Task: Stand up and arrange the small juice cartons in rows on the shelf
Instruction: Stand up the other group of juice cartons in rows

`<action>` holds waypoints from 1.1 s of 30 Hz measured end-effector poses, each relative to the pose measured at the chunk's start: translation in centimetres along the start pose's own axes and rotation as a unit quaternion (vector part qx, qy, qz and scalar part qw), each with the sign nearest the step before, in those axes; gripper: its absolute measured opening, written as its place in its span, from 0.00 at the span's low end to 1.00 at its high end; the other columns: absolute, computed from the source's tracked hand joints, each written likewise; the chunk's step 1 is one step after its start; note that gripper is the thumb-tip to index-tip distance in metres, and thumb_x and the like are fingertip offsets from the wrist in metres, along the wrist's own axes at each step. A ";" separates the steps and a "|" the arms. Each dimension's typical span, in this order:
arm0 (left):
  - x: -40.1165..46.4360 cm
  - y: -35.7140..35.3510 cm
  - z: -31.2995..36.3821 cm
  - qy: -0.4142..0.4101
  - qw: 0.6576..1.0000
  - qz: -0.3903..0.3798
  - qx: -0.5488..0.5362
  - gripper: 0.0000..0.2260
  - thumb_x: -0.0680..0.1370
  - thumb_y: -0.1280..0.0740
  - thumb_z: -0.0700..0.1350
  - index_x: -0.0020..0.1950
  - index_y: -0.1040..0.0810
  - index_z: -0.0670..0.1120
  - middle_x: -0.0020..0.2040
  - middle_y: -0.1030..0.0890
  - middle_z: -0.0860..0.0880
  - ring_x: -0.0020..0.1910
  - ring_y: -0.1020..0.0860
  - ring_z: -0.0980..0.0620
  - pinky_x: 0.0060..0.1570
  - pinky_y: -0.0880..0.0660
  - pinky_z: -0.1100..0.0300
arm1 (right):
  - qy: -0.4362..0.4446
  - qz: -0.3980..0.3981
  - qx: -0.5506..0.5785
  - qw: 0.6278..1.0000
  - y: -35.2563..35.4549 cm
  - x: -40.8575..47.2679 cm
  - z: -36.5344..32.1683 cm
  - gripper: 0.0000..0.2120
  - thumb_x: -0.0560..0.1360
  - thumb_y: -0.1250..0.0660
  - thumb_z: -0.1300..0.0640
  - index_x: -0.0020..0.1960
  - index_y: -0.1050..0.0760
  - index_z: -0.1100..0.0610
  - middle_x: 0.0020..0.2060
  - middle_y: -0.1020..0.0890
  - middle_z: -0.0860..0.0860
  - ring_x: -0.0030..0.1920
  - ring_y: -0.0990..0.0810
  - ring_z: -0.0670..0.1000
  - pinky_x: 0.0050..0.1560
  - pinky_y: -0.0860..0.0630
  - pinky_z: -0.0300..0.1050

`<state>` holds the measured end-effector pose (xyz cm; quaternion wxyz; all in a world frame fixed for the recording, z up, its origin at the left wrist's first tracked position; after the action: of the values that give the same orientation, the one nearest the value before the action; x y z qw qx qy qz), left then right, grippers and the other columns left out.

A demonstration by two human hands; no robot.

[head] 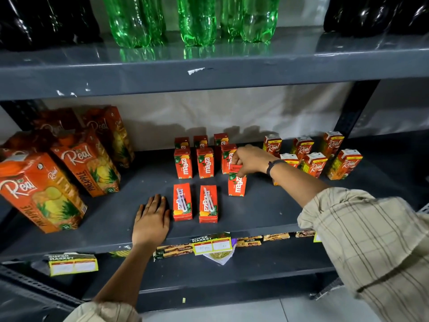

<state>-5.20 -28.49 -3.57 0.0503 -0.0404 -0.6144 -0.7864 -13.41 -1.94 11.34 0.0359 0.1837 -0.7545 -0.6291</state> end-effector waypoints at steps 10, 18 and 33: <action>0.1 0.0 -0.1 -0.001 1.000 0.004 0.001 0.22 0.81 0.49 0.50 0.74 0.43 0.46 0.76 0.41 0.46 0.76 0.45 0.48 0.75 0.49 0.50 | 0.079 0.074 -0.101 0.989 1.0 -1.2 -1.5 0.29 0.67 0.25 0.52 0.66 0.29 0.53 0.64 0.23 0.53 0.63 0.25 0.55 0.58 0.24 0.50; 0.2 -0.1 -0.2 0.003 1.000 0.002 -0.001 0.22 0.80 0.48 0.50 0.74 0.43 0.46 0.76 0.41 0.46 0.76 0.46 0.49 0.75 0.49 0.50 | 0.339 0.056 -0.218 0.913 -7.5 -4.2 -9.0 0.21 0.73 0.39 0.71 0.63 0.27 0.56 0.61 0.23 0.55 0.64 0.29 0.57 0.55 0.24 0.54; 0.0 0.1 0.0 0.000 1.000 -0.001 -0.002 0.22 0.81 0.50 0.51 0.74 0.44 0.47 0.77 0.42 0.47 0.76 0.47 0.49 0.76 0.50 0.50 | -0.022 0.214 0.125 0.969 -4.9 -1.6 -6.4 0.26 0.69 0.28 0.46 0.59 0.30 0.60 0.51 0.18 0.57 0.49 0.18 0.59 0.42 0.21 0.48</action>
<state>-5.19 -28.54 -3.48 0.0493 -0.0396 -0.6130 -0.7875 -8.97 -8.07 8.23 0.1301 0.0072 -0.8494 -0.5114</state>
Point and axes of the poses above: each hand's wrist, its own x-axis towards the middle knuckle, its own y-axis out of the back of the hand, z = x × y, the point moved 5 cm from there along x, towards the middle knuckle
